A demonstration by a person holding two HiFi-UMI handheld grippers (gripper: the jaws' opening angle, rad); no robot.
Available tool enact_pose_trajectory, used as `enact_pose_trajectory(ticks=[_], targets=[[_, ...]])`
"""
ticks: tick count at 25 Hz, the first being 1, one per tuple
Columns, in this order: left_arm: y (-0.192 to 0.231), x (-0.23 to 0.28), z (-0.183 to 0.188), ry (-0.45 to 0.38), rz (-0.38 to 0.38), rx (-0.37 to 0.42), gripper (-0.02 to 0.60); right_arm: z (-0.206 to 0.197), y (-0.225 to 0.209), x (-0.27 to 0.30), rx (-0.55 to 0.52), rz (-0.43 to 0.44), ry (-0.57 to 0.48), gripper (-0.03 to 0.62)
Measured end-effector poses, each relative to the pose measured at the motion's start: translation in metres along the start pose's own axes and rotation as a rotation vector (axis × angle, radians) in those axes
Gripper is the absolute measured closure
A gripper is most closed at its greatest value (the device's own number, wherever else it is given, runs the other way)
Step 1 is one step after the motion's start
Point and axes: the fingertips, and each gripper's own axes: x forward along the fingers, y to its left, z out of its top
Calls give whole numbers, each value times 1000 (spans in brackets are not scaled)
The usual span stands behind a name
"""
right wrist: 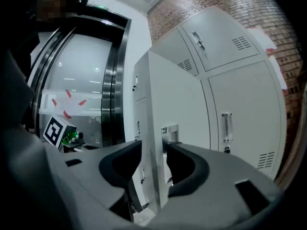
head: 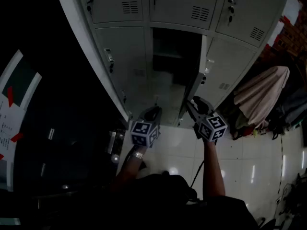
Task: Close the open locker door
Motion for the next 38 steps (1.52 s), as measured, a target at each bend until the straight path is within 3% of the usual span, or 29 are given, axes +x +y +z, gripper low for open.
enact_pose_trajectory(ticks=[7, 15, 18, 21, 26, 38], targets=[[34, 0, 8, -7, -22, 3, 546, 4, 29, 50, 3, 34, 2, 427], [96, -11, 17, 12, -39, 40, 546, 12, 47, 129, -5, -4, -13, 461], [113, -5, 18, 12, -54, 36, 546, 17, 41, 155, -8, -49, -18, 494], [127, 4, 24, 11, -50, 33, 546, 18, 28, 180, -32, -109, 8, 568], [150, 30, 34, -4, -22, 30, 546, 16, -3, 215, -24, -168, 53, 574], [192, 75, 40, -1, 52, 18, 546, 31, -60, 275, -23, -198, 71, 589]])
